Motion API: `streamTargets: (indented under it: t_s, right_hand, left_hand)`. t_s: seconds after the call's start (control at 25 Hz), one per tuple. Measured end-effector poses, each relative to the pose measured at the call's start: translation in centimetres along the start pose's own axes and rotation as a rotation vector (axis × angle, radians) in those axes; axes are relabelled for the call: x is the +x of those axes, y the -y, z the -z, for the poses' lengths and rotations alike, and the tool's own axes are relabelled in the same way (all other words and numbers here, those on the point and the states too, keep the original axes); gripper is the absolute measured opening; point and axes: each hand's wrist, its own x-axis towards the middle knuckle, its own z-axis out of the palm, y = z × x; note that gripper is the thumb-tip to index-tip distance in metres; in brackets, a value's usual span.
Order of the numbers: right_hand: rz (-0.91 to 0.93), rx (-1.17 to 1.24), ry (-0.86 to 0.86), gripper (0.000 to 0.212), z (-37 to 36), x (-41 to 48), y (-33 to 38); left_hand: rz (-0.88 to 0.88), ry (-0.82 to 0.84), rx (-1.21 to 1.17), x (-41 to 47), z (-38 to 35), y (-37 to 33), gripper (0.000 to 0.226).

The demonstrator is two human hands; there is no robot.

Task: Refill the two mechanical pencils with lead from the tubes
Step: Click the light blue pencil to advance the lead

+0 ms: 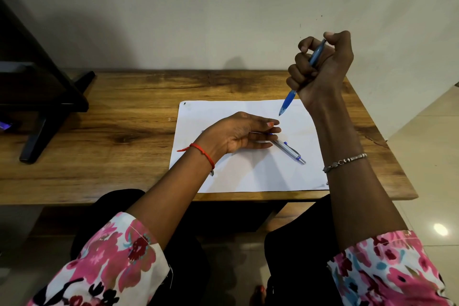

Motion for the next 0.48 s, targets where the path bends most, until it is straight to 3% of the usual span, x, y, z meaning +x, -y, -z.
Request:
streamTargets:
  t_s: [0.48]
  right_hand:
    - [0.003, 0.038, -0.011, 0.041, 0.22, 0.21, 0.00]
  left_hand:
    - [0.007, -0.002, 0.004, 0.03, -0.01, -0.07, 0.011]
